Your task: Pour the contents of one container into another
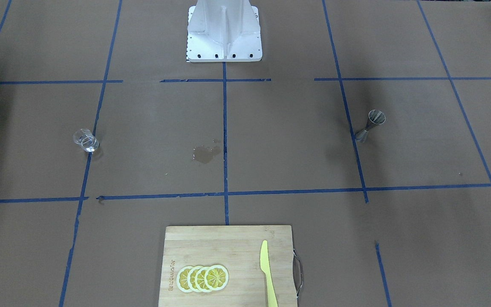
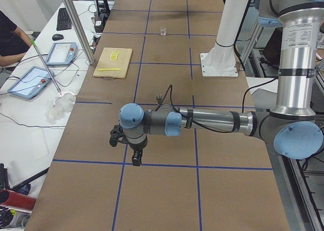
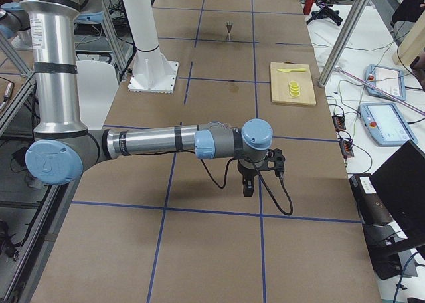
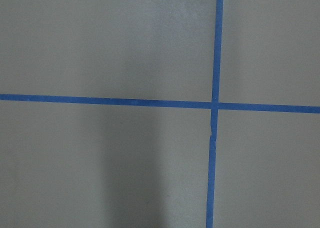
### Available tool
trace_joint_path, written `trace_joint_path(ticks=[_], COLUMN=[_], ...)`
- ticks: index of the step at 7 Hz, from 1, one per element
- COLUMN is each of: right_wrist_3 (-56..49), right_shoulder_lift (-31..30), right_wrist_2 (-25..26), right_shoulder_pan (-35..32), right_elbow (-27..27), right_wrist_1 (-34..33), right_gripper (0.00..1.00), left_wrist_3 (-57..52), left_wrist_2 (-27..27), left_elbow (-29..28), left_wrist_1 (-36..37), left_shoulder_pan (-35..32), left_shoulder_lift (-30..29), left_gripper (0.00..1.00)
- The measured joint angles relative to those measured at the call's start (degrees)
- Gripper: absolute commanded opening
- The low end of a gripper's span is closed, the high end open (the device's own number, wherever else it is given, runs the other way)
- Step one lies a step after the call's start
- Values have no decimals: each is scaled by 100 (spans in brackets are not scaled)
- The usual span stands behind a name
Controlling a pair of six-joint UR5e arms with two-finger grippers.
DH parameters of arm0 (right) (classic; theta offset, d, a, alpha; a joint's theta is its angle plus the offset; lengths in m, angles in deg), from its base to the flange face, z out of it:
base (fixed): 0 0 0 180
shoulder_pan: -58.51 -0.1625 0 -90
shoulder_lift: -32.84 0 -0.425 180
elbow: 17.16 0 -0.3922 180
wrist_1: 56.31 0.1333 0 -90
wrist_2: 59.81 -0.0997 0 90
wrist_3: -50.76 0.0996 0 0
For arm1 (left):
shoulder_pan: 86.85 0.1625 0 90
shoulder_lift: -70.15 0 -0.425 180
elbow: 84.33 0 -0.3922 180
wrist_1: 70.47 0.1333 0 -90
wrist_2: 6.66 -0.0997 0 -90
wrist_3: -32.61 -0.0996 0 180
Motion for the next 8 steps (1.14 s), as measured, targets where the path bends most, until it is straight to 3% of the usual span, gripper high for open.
trace_joint_path(ticks=[5, 6, 8], right_wrist_3=[-2, 8, 23], right_shoulder_lift=[-59, -61, -68], right_wrist_2=[19, 17, 12], right_shoulder_pan=[17, 18, 25], right_elbow=[-8, -10, -11], right_wrist_1=[127, 166, 188], right_gripper=[100, 100, 100], left_wrist_3=[176, 667, 2593], left_wrist_2=[247, 265, 136], left_elbow=[517, 671, 910], left_wrist_1=[-129, -389, -1935], left_shoulder_pan=[638, 965, 1628], left_shoulder_lift=[-32, -48, 15], left_gripper=[100, 100, 100])
